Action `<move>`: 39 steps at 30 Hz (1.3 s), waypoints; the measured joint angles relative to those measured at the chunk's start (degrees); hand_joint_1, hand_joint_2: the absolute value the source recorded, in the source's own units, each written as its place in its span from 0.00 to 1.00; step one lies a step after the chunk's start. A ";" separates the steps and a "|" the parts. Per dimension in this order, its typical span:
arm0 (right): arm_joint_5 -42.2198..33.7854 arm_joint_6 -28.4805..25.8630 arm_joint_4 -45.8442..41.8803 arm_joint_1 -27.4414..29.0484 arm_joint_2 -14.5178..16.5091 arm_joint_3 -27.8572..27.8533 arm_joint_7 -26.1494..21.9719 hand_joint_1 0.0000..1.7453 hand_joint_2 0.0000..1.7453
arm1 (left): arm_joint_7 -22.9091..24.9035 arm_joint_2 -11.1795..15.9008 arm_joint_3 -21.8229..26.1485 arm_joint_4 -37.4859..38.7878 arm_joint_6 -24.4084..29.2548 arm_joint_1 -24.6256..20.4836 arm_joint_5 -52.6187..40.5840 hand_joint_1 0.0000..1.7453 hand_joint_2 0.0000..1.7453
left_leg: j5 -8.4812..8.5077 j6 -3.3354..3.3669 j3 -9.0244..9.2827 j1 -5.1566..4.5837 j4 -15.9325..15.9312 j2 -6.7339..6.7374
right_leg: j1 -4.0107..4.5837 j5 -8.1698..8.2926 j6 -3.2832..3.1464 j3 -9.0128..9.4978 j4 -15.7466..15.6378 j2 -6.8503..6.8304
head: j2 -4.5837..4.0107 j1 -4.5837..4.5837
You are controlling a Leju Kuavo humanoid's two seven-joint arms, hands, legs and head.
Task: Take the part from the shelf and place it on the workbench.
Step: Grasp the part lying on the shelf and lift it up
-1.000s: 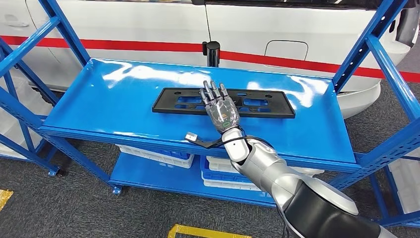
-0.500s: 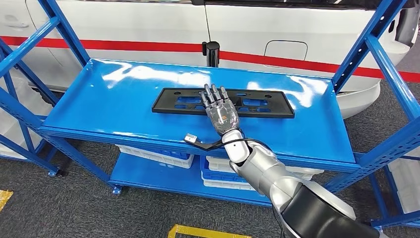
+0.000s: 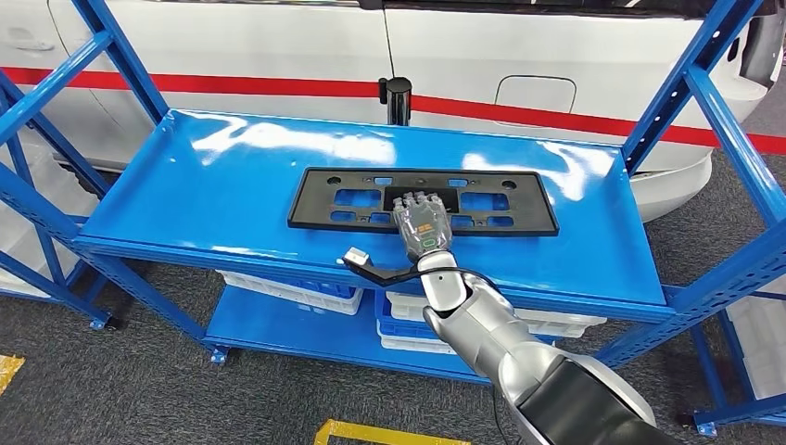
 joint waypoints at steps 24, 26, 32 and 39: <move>0.12 -0.01 -0.01 0.51 0.70 -0.57 2.72 1.00 1.00 | -2.90 -0.32 1.91 0.00 1.83 0.41 6.10 0.00 0.00 | 0.00 0.00 0.01 0.00 0.00 0.02 | 0.00 0.00 0.00 0.00 0.00 0.01 | 0.00 0.00; 0.11 -0.01 -0.86 0.94 0.67 -0.78 2.34 1.00 1.00 | -9.31 -0.97 6.38 -0.01 3.42 0.95 17.49 0.00 0.50 | 0.00 0.00 0.03 0.00 0.00 0.05 | 0.00 0.00 0.00 -0.01 0.00 0.04 | 0.00 0.00; 0.09 -0.01 -5.50 1.84 -0.13 -2.20 -1.90 1.00 1.00 | -32.94 -3.35 24.79 0.00 4.36 1.92 37.34 0.00 0.25 | -0.01 0.00 0.01 0.00 0.01 0.07 | 0.00 0.00 0.00 -0.04 -0.01 0.05 | 0.00 0.00; -0.71 -0.01 -12.13 2.25 -1.13 -7.56 -11.34 1.00 1.00 | -37.56 -5.40 34.60 0.00 9.82 2.03 40.63 0.00 0.00 | -0.01 0.00 0.02 0.01 0.02 0.07 | 0.00 0.00 0.00 -0.03 -0.01 0.05 | 0.00 0.00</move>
